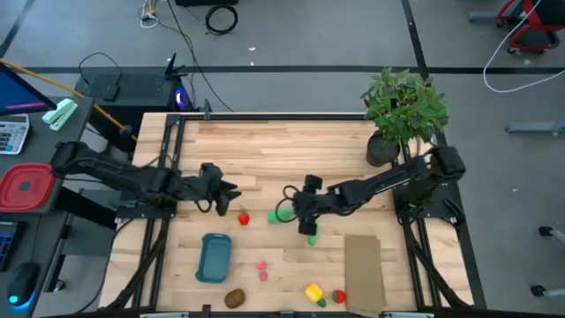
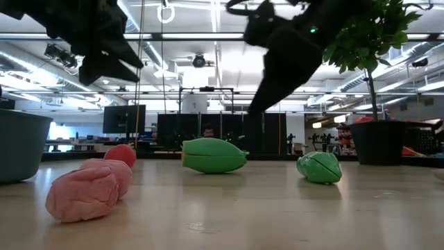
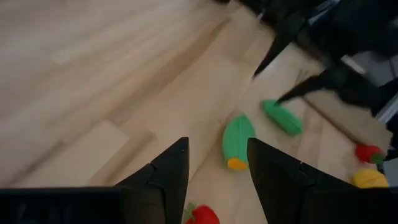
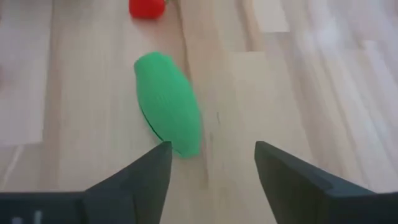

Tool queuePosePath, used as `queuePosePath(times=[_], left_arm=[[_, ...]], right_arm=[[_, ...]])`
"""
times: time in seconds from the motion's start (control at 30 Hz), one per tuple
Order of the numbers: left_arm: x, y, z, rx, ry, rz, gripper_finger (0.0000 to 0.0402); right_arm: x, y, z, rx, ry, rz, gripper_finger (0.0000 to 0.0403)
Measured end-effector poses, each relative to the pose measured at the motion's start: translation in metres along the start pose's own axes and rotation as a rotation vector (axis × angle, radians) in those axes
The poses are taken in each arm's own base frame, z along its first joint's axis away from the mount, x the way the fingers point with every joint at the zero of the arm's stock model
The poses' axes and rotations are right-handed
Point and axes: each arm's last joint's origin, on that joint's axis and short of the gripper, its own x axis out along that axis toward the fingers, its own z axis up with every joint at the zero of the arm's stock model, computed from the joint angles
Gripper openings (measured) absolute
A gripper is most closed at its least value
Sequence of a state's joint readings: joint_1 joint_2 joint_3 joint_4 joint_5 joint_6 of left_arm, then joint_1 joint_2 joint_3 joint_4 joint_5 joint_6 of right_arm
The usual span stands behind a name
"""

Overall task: Pick and placing Produce into tupperware
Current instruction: Put the brown kiwi into the blue bin

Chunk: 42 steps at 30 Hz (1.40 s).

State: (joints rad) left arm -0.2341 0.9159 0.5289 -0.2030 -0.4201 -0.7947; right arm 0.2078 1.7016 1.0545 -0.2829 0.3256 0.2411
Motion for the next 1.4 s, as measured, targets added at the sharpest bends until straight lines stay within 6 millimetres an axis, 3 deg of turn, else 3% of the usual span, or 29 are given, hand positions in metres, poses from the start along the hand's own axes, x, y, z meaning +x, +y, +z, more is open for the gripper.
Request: queuePosePath(times=[0.4, 0.77, 1.1, 1.4], left_arm=[[0.033, 0.001, -0.024, -0.122, 0.131, 0.116, 0.0169], [0.039, -0.019, -0.028, -0.158, 0.178, -0.016, 0.0163], [0.033, -0.028, -0.027, -0.181, 0.277, -0.007, 0.0162], [0.029, -0.041, -0.026, -0.019, 0.243, -0.139, 0.0162]], right_arm=[[-0.049, -0.04, -0.029, 0.097, -0.097, -0.139, 0.0241], [-0.079, -0.056, -0.037, 0.191, -0.163, -0.131, 0.0238], [-0.083, -0.057, -0.036, 0.171, -0.172, -0.13, 0.0238], [-0.083, -0.057, -0.036, 0.153, -0.17, -0.131, 0.0236]])
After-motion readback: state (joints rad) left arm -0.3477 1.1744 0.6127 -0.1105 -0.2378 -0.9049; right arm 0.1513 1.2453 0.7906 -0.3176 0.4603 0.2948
